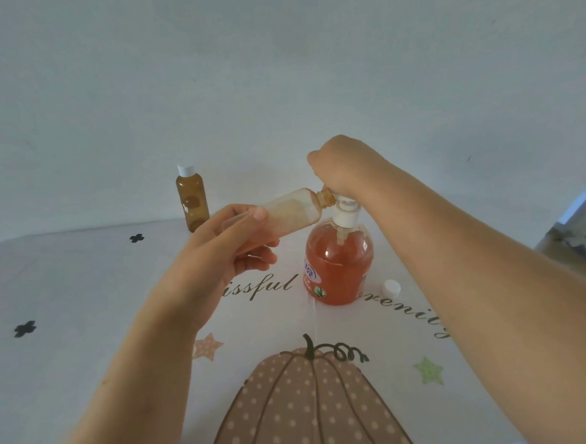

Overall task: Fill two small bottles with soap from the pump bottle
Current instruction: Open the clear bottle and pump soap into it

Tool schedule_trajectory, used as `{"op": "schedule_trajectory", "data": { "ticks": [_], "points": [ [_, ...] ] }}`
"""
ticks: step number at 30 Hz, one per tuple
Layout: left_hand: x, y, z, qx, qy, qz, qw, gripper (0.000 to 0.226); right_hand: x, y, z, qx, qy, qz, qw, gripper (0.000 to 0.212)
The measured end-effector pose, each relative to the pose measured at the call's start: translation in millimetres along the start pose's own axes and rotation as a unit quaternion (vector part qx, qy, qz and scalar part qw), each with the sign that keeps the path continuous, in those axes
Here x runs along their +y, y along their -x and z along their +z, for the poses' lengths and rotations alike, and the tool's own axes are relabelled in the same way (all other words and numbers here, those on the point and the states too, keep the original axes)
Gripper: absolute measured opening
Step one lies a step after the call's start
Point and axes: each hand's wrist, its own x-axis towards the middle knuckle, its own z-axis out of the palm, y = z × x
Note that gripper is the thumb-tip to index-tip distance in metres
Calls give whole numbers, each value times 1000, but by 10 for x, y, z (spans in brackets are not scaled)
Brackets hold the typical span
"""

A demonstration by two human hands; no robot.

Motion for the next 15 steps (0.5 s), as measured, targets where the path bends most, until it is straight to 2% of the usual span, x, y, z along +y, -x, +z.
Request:
{"op": "schedule_trajectory", "data": {
  "ticks": [7,12,15],
  "points": [
    [36,27,37,-3,-1,10,1000,45,33,39,-82,25,-11,-61,998,24],
    [35,30,42,-1,-5,8,1000,44,16,19,-89,7,-30,-39,999,27],
    [39,31,58,-3,-8,1,1000,44,6,-18,-83,-24,7,-13,1000,28]
  ]
}}
